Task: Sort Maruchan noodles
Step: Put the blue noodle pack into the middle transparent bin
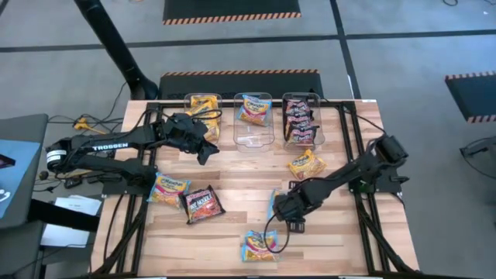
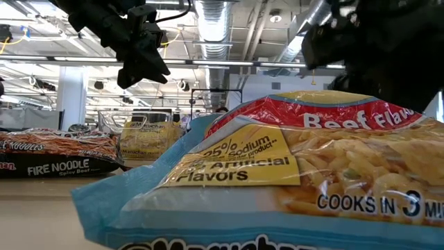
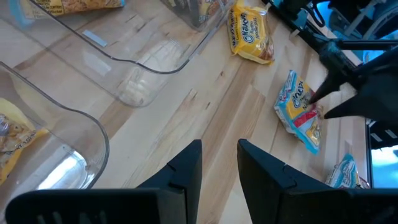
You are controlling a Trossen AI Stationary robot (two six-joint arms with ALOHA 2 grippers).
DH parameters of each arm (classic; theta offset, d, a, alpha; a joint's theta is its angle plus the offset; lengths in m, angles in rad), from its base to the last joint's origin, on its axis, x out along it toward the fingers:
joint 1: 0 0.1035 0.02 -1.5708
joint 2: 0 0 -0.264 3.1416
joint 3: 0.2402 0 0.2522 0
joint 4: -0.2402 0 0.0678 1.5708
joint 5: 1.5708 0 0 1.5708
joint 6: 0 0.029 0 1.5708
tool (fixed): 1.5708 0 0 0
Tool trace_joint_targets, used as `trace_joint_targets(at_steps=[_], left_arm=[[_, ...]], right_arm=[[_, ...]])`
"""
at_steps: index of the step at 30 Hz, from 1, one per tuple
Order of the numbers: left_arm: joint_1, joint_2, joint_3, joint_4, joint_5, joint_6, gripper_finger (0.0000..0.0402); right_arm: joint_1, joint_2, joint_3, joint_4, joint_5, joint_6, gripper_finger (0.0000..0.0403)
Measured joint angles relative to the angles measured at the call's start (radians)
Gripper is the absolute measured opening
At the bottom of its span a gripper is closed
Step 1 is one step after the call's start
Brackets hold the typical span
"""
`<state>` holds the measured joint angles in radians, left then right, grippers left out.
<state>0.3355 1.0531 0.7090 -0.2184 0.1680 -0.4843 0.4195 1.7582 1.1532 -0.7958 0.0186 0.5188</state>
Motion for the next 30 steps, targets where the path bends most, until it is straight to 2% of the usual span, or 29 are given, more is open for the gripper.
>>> trace_joint_targets(at_steps=[5,8,17,21,26,30], left_arm=[[0.000,0.000,0.000,0.000,0.000,0.000,0.0088],[0.000,0.000,0.000,-0.001,0.000,0.002,0.0088],[0.000,0.000,0.000,-0.002,0.000,0.004,0.0088],[0.000,0.000,0.000,-0.002,0.000,0.004,0.0088],[0.000,0.000,0.000,-0.001,0.000,0.003,0.0088],[0.000,0.000,0.000,-0.001,0.000,0.002,0.0088]], right_arm=[[-0.018,0.060,0.006,0.000,-0.019,-0.004,0.0242],[-0.025,0.088,0.008,0.013,-0.062,-0.003,0.0226],[-0.023,0.090,0.012,0.048,-0.110,0.031,0.0066],[-0.023,0.092,0.032,0.042,-0.111,0.036,0.0013],[-0.021,0.096,0.070,0.034,-0.105,0.029,0.0004],[-0.008,0.102,0.133,-0.043,-0.034,-0.003,0.0004]])
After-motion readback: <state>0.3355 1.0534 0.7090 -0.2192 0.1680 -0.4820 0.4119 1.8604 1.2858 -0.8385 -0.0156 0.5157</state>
